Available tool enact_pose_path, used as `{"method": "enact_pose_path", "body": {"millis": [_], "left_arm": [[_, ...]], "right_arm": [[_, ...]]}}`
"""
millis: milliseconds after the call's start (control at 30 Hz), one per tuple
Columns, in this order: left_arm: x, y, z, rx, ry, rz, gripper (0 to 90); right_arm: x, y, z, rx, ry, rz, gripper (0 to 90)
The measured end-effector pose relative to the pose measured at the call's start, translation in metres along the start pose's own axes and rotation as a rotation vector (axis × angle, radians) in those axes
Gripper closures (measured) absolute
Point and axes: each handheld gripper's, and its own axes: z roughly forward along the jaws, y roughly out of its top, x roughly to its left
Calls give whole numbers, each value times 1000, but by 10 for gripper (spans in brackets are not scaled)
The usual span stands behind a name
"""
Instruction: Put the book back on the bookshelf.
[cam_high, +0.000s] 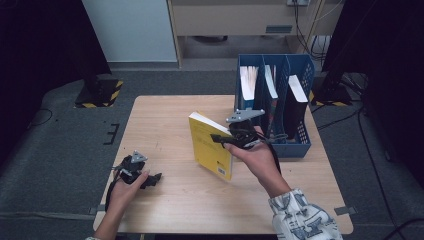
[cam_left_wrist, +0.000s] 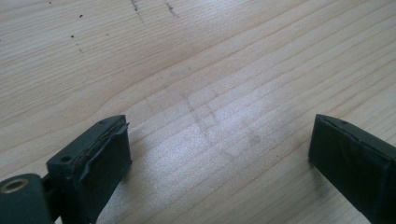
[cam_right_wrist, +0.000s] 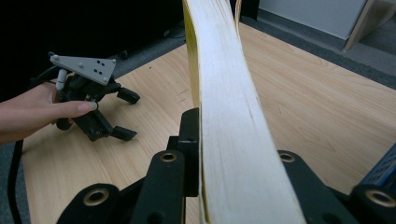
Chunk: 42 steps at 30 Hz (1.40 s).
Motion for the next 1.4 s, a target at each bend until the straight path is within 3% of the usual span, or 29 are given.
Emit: {"method": "enact_pose_path", "body": {"millis": [467, 900, 1400], "left_arm": [[-1, -6, 1, -49, 10, 0, 20], [-2, -8, 2, -66, 10, -1, 5], [-2, -8, 3, -66, 12, 0, 0]], "right_arm": [[-9, -10, -21, 0, -23, 10, 751], [-17, -23, -49, -3, -56, 25, 751], [-35, -46, -83, -15, -97, 92, 751]]}}
